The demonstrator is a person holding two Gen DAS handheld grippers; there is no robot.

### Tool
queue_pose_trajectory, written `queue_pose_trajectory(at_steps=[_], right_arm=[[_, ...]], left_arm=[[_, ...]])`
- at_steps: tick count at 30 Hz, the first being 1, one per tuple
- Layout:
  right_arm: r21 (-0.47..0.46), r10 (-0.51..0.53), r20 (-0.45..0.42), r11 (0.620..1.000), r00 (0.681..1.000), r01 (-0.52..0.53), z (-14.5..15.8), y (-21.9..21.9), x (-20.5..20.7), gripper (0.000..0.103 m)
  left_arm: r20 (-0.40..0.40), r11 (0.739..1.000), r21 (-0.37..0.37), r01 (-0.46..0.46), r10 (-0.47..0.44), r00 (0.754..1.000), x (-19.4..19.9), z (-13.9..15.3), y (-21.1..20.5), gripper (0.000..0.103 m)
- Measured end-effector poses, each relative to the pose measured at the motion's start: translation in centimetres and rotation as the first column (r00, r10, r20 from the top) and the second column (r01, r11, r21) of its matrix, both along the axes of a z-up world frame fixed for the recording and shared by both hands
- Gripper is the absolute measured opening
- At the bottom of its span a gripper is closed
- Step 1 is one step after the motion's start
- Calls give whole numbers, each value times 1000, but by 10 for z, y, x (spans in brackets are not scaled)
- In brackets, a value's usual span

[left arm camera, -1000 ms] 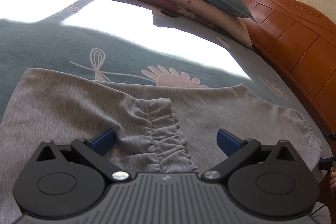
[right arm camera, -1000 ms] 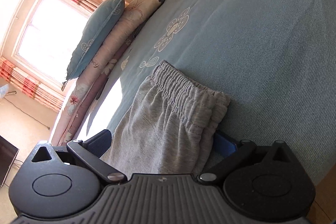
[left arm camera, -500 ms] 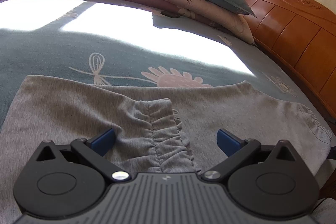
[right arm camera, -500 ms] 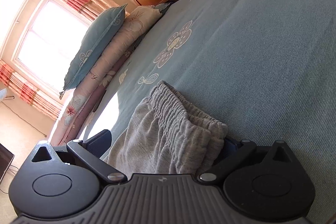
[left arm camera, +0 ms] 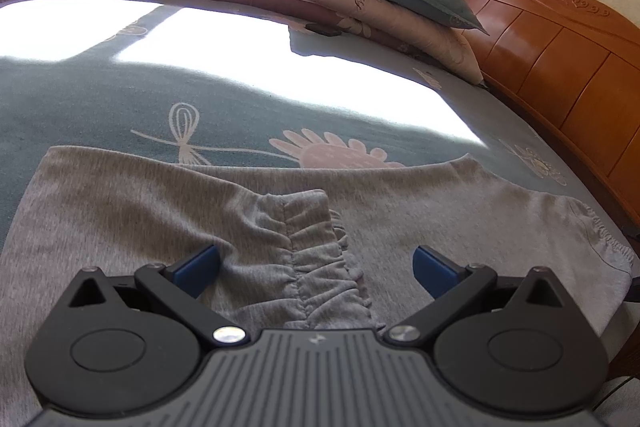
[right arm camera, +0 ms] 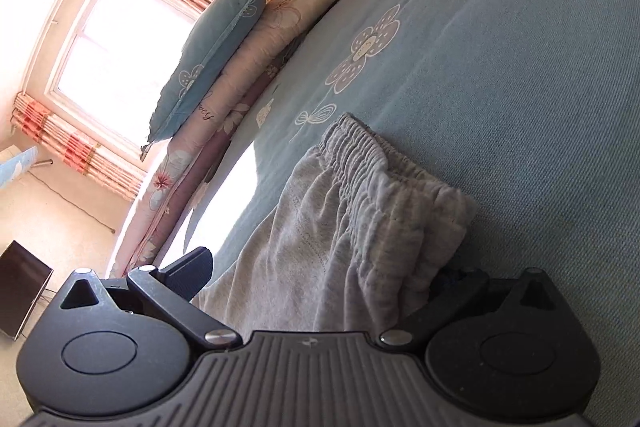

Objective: Fold clothes
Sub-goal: 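Close the right gripper on the folded sweatpants bundle at the waistband, then lift the folded grey sweatpants off the bed with the right gripper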

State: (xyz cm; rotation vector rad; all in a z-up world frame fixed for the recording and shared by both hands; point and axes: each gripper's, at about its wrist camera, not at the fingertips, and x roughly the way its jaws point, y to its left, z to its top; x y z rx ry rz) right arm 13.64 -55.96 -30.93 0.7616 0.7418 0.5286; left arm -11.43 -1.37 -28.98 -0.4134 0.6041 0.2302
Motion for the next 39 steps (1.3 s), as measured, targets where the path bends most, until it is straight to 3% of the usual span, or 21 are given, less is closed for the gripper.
queue_pose_trajectory(at_steps=[2,7,14,24,28,30,31,32,35,39], right_arm=[[-46,26,16,999,1000,-25,1,7,-2,103],[-2,-46,-1,999,999,46,1,8,15,103],[-92,25,84,996,996,-17,-3,15,4,102],[-124,-12,27,992,1000,15,1,16,9,97],[-145,-35,9,989,999,36,-1,12,7,81],[-148,-66,-11,987,998,63,-2,8,7,66],[-148,-89,-28,985,996,84,-4,4,7,51],[-147,-115,-49,983,992,106,-7,0,7,28],[-115,-136,-78,985,988,127,-14,-7,7,25],[-242,-130,-44,963,991,116,-3,10,6,25]], left_arm=[[1,1000,1,-1,1,1000,0,0,0,102],[4,1000,-1,3,-3,1000,-1,0,1,102],[16,1000,-21,9,-8,1000,-3,0,4,102],[43,997,-76,-1,5,999,-7,-1,11,102],[45,997,-79,-3,6,999,-8,-2,11,102],[44,997,-77,-3,7,999,-8,-2,10,102],[44,997,-76,-4,7,999,-8,-2,10,102],[43,997,-76,-4,7,999,-8,-1,10,102],[45,997,-75,-4,7,999,-8,-2,10,102],[42,998,-69,-5,8,999,-7,-2,9,102]])
